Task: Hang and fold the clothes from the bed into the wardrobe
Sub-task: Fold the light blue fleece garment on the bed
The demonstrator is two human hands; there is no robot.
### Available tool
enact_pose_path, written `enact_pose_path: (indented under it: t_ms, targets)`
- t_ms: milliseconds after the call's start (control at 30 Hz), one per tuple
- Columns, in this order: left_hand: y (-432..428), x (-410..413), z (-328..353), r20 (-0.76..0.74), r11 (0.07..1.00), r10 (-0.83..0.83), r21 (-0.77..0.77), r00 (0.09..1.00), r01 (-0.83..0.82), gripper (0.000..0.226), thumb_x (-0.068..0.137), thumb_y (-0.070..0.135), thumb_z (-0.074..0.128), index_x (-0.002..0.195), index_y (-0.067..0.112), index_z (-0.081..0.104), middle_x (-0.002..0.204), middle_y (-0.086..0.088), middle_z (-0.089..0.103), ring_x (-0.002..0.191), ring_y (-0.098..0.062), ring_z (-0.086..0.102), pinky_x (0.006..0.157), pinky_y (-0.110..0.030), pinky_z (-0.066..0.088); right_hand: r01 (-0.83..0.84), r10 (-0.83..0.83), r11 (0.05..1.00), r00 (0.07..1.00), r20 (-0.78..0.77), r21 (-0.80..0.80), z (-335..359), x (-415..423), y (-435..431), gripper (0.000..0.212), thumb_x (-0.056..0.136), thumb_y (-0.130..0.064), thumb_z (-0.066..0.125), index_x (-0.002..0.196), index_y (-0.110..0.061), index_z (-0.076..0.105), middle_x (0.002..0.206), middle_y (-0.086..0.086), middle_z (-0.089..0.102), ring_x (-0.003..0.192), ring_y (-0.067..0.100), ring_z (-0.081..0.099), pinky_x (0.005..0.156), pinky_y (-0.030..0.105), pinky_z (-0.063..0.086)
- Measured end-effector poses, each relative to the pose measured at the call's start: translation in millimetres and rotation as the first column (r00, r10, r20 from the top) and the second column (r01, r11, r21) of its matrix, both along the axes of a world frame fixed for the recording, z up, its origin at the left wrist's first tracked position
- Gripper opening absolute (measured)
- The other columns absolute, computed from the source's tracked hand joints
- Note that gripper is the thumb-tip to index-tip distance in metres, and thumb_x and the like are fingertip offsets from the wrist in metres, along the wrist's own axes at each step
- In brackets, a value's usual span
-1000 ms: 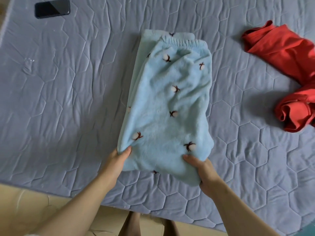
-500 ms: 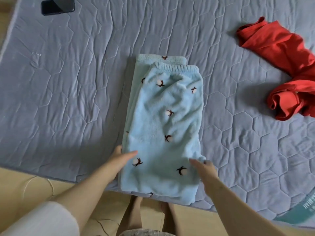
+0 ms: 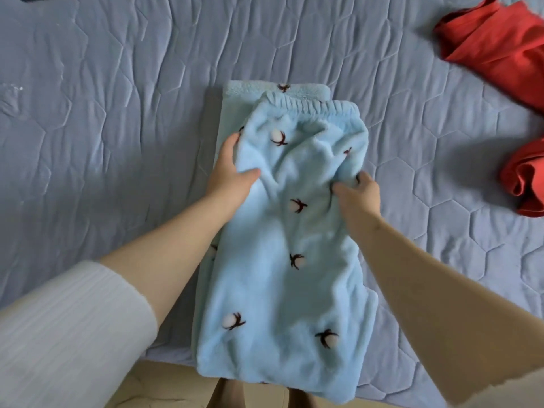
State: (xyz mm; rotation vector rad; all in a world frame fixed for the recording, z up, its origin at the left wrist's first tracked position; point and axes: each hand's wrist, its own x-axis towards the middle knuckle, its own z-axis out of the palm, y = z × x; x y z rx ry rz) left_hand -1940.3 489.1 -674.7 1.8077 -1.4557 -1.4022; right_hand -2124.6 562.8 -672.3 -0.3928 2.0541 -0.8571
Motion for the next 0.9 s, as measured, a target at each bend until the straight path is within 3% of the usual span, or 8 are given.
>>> enact_pose_path:
  t_ms: [100, 167, 267, 333, 500, 633, 767, 900]
  targets:
    - [-3.0, 6.1, 19.8, -0.099, 0.959, -0.072, -0.280, 0.992, 0.042, 0.056, 0.080, 0.002, 0.052, 0.129, 0.028, 0.041, 0.128, 0.011, 0.046, 0.116, 0.000, 0.042, 0.098, -0.008, 0.032, -0.081, 0.043, 0.974, 0.983, -0.180, -0.210, 13.6, 3.5, -5.6, 0.019, 0.080, -0.008, 0.048, 0.071, -0.025, 0.046, 0.074, -0.008, 0.052, 0.072, 0.012, 0.048, 0.063, 0.020, 0.040]
    - [-13.6, 14.9, 24.0, -0.034, 0.947, -0.054, -0.319, 0.998, 0.041, 0.054, 0.086, 0.000, 0.047, 0.133, 0.025, 0.041, 0.135, 0.011, 0.041, 0.123, 0.004, 0.036, 0.100, -0.002, 0.023, -0.094, 0.041, 0.964, 0.977, -0.211, -0.248, 22.1, 2.0, -16.1, 0.013, 0.083, -0.014, 0.048, 0.088, -0.024, 0.054, 0.092, -0.003, 0.057, 0.087, 0.014, 0.053, 0.074, 0.026, 0.043]
    - [-26.0, 28.0, 15.2, 0.301, 0.973, -0.182, -0.083, 0.936, 0.216, 0.065, 0.090, 0.006, 0.050, 0.146, 0.028, 0.024, 0.153, -0.004, 0.017, 0.136, -0.019, 0.026, 0.101, -0.013, 0.022, -0.228, 0.235, 0.972, 0.920, -0.313, 0.059, 20.2, 0.2, -24.6, 0.061, 0.085, -0.017, 0.051, 0.141, -0.028, 0.030, 0.140, 0.003, 0.041, 0.127, 0.026, 0.038, 0.105, 0.042, 0.031]
    - [-11.2, 32.5, 13.8, 0.611, 0.907, -0.348, 0.028, 0.711, 0.420, 0.073, 0.087, 0.011, 0.058, 0.147, 0.029, 0.021, 0.157, -0.010, 0.002, 0.136, -0.033, 0.024, 0.105, -0.033, 0.028, -0.326, 0.393, 0.919, 0.799, -0.456, 0.222, 19.6, 9.2, -12.1, 0.073, 0.083, -0.015, 0.054, 0.146, -0.026, 0.019, 0.150, 0.004, 0.026, 0.133, 0.028, 0.027, 0.107, 0.042, 0.021]
    - [75.6, 34.1, 25.2, 0.660, 0.579, -0.525, -0.186, 0.538, 0.794, 0.050, 0.056, -0.002, 0.078, 0.105, 0.004, 0.067, 0.124, -0.023, 0.057, 0.100, -0.040, 0.061, 0.074, -0.046, 0.053, -0.651, 0.597, 0.736, 0.492, -0.634, 0.187, 21.2, 54.8, 65.5, 0.034, 0.065, 0.000, 0.070, 0.098, -0.006, 0.067, 0.099, 0.016, 0.062, 0.091, 0.039, 0.058, 0.079, 0.041, 0.043]
    - [154.6, 54.5, 22.0, 0.610, 0.501, -0.663, -0.068, 0.434, 0.863, 0.035, 0.060, 0.018, 0.079, 0.093, 0.012, 0.073, 0.104, -0.013, 0.067, 0.089, -0.030, 0.067, 0.073, -0.038, 0.055, -0.774, 0.709, 0.599, 0.394, -0.585, 0.204, 20.6, 79.7, 129.7, 0.023, 0.055, -0.005, 0.084, 0.070, -0.009, 0.067, 0.068, 0.007, 0.062, 0.061, 0.031, 0.060, 0.058, 0.034, 0.050]
    - [198.4, 82.1, 12.5, 0.672, 0.392, -0.698, 0.070, 0.247, 0.917, 0.060, 0.079, 0.056, 0.041, 0.111, 0.014, 0.068, 0.125, -0.014, 0.060, 0.120, -0.032, 0.054, 0.103, -0.046, 0.032, -0.835, 0.850, 0.439, 0.267, -0.454, 0.330, 18.1, 89.3, 170.8, 0.049, 0.054, -0.037, 0.087, 0.093, -0.012, 0.071, 0.097, 0.009, 0.069, 0.091, 0.032, 0.067, 0.077, 0.044, 0.054]
    - [231.0, 98.3, 0.6, 0.741, 0.253, -0.670, 0.169, 0.046, 0.953, 0.081, 0.070, 0.067, 0.051, 0.132, 0.016, 0.053, 0.142, -0.019, 0.041, 0.132, -0.039, 0.037, 0.105, -0.053, 0.022, -0.848, 0.952, 0.163, 0.001, -0.306, 0.504, 13.3, 91.9, 195.0, 0.093, 0.038, -0.067, 0.079, 0.115, -0.017, 0.067, 0.125, 0.020, 0.059, 0.115, 0.038, 0.057, 0.084, 0.063, 0.045]
